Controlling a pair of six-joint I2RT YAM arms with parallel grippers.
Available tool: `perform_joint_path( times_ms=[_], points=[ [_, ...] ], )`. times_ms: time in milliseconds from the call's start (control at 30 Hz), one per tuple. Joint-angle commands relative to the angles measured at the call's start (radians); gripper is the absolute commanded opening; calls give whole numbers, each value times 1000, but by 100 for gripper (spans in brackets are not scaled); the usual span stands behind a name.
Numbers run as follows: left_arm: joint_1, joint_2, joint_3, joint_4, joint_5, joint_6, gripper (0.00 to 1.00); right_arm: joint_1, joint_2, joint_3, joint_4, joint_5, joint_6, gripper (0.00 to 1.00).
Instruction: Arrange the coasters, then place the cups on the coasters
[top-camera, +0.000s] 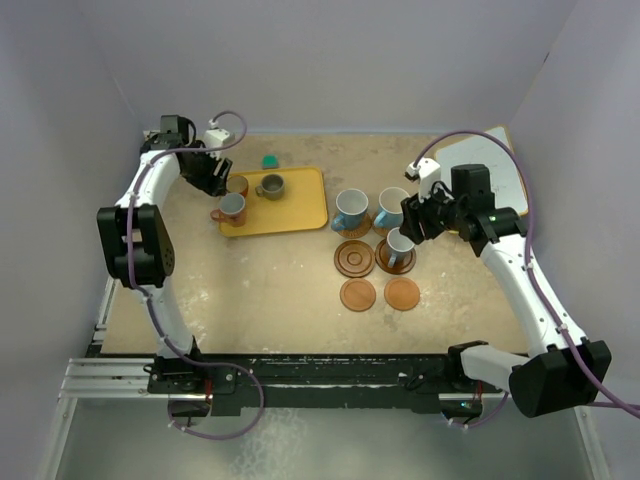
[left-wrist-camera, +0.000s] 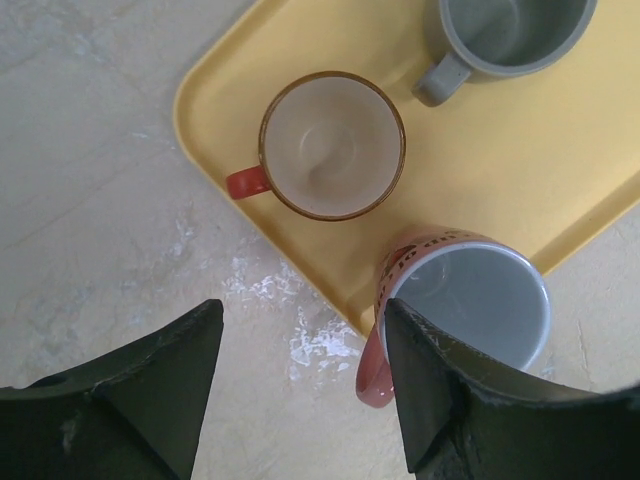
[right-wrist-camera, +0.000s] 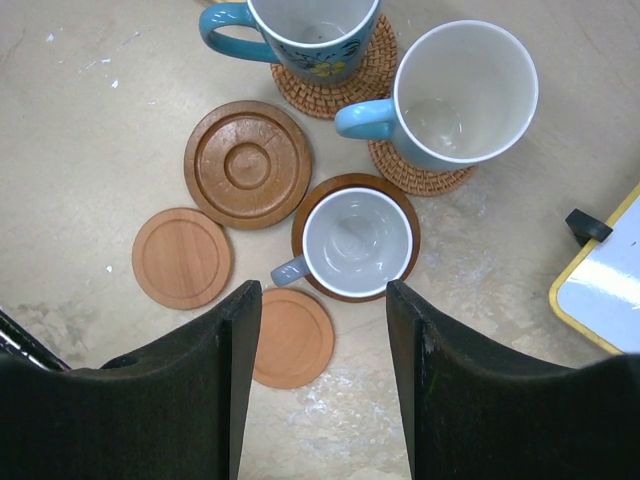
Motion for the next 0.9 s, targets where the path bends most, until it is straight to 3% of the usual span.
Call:
perform_joint_path(
  times_ms=[0,367,867],
  points=[
    [2,54,99,-100,75,95,62,-5,-17,-9,-2,-9,-25,55],
    [-2,135,192,-210,150,155,58,-5,-8,-13,-2,-12,-29,56],
    [-77,215,286,-303,85,241,43,-11,-11,-19,-5,-6,-33,56]
  ],
)
